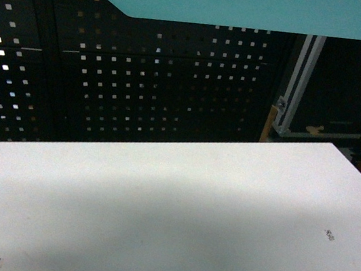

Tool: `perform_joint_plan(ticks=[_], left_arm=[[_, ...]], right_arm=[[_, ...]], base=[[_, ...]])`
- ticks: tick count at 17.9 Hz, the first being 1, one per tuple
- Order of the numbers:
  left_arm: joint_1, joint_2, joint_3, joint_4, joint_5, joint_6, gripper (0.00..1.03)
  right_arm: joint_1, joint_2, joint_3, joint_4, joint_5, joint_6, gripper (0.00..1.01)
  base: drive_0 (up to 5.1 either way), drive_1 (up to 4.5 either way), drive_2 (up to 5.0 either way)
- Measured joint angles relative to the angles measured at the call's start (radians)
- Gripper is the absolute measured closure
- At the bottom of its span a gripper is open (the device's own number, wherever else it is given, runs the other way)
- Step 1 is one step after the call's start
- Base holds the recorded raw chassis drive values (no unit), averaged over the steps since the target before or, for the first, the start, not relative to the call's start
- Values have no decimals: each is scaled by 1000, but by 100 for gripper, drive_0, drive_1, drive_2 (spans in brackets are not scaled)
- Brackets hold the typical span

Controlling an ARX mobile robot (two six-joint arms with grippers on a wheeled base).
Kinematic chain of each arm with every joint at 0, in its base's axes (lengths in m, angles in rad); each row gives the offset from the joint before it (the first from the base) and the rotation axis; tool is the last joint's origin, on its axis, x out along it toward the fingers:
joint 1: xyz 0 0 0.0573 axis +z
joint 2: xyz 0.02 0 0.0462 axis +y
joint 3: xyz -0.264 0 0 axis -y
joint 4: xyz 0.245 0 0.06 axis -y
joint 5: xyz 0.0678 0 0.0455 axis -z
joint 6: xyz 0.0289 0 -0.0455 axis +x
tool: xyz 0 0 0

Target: Stack blue boxes stably on right

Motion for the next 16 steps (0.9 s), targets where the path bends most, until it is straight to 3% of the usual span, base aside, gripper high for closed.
perform_joint_plan(ticks=[16], left_arm=[[0, 0, 0, 0, 0, 1, 95]], right_arm=[[0, 0, 0, 0, 0, 1, 94]], base=[[-161, -161, -161]])
